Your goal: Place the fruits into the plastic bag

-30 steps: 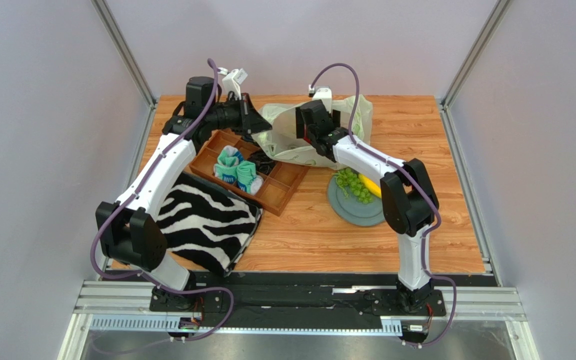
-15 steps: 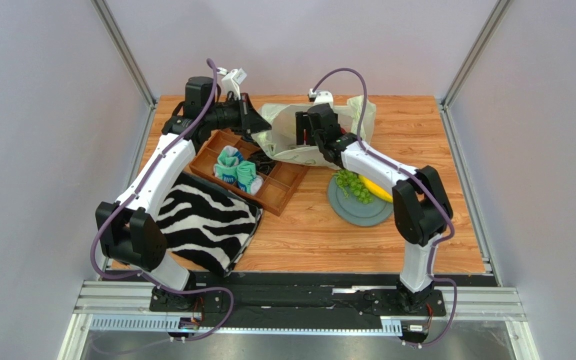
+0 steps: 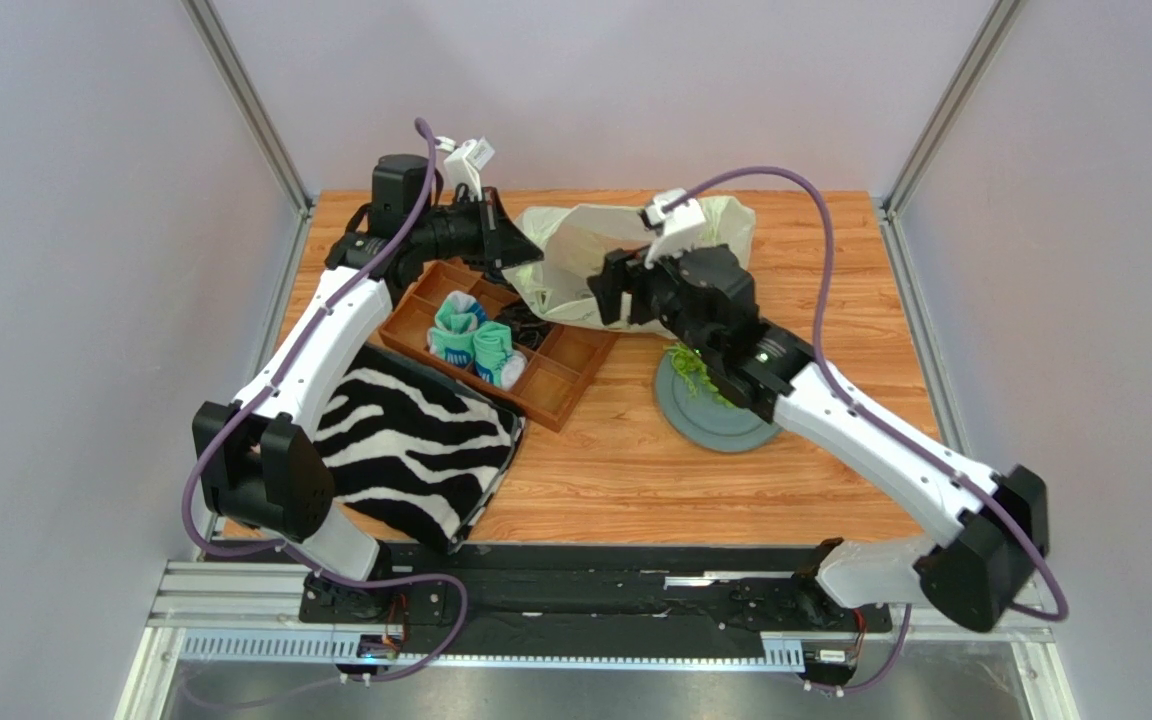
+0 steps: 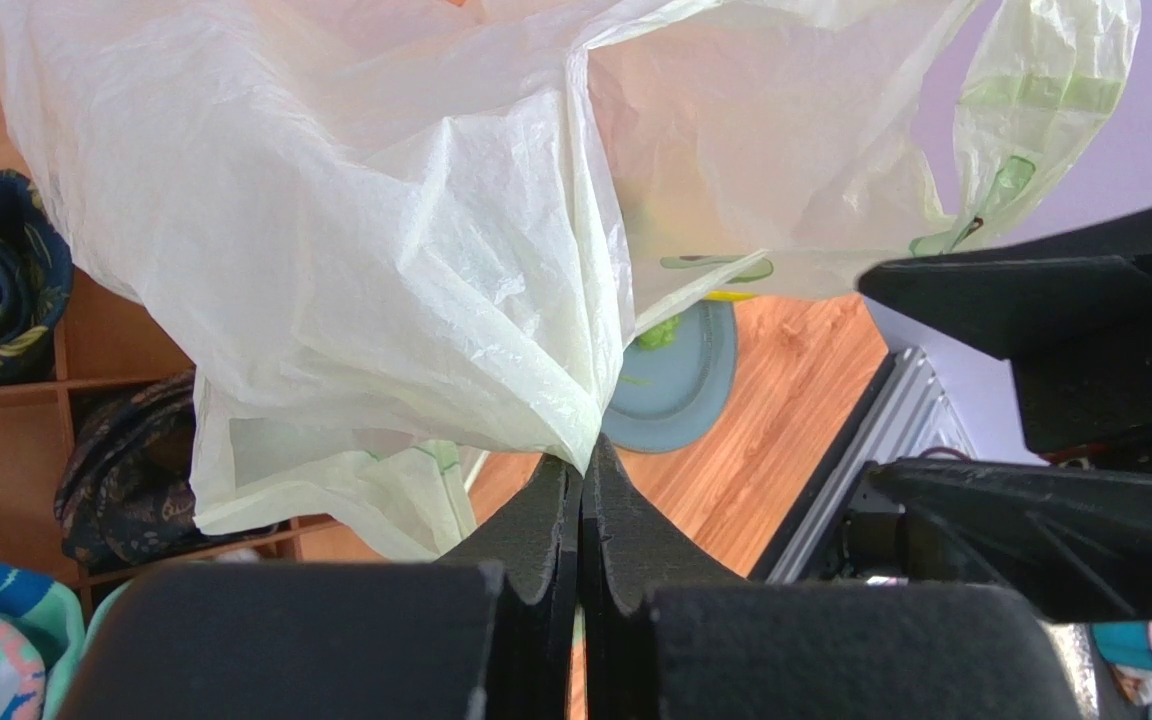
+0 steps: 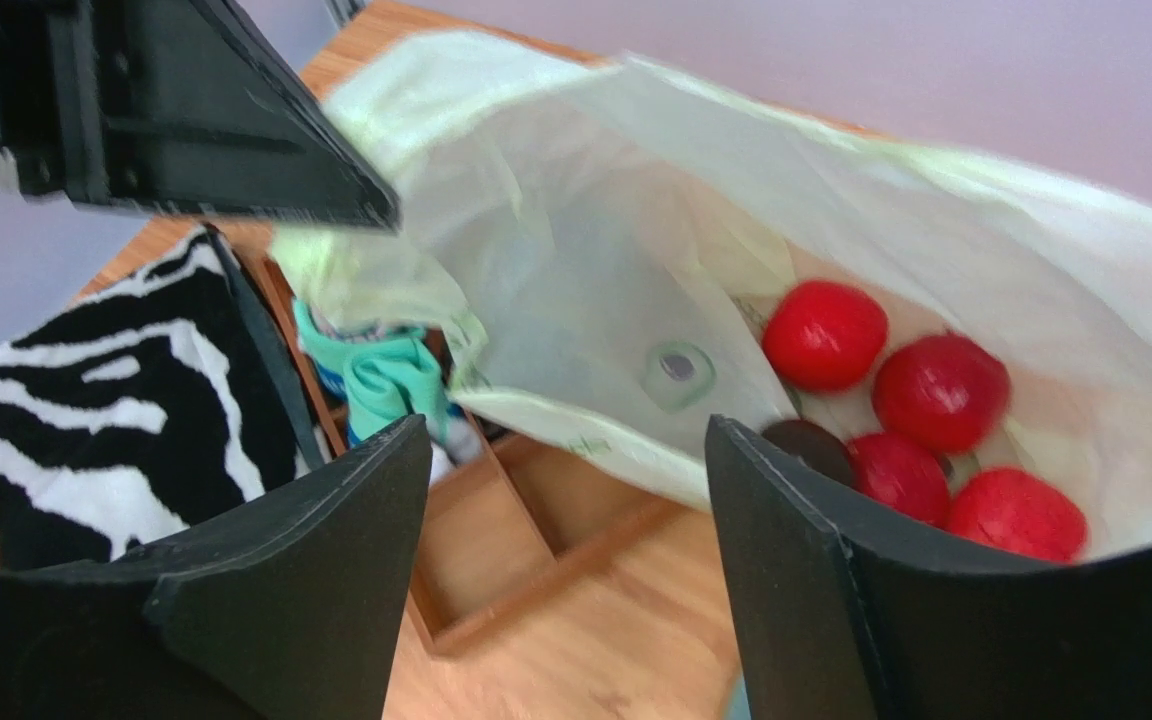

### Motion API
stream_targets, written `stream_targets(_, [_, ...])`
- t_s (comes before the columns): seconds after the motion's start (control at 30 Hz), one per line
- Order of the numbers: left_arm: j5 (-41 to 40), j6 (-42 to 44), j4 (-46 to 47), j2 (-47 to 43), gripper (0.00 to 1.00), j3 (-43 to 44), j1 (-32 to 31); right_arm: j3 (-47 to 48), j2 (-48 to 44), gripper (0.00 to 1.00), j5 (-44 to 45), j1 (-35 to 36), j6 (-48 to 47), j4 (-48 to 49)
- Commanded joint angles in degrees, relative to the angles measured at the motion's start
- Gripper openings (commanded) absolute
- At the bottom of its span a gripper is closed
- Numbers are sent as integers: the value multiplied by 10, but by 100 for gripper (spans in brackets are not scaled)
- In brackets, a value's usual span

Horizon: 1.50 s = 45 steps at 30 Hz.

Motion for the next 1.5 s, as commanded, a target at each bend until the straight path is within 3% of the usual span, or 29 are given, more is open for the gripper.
stream_targets(0.0, [10, -3, 18, 0, 0, -1, 3, -66, -93, 70, 33, -7, 24, -65])
stream_targets(0.13, [8, -2, 17, 2, 0, 0, 3, -137, -179, 62, 97, -9, 61, -169])
stream_targets(0.33, [2, -4, 20, -1, 0, -5, 3, -196, -221, 62, 138, -33, 107, -233])
stream_targets(0.5, [4, -6, 22, 3, 0, -5, 3, -222, -185, 59, 90, -97, 152, -228])
stream_targets(0.67, [5, -8, 22, 0, 0, -6, 2, -233, -129, 55, 115, -119, 160, -189])
stream_targets(0.83, [6, -10, 24, -2, 0, -5, 3, -227, -63, 52, 137, -119, 160, -132])
stream_targets(1.07, [5, -10, 24, -4, 0, -6, 3, -183, 29, 45, 163, -119, 158, -127])
stream_targets(1.47, [10, -12, 25, -6, 0, -5, 3, -172, 84, 41, 191, -119, 145, -99])
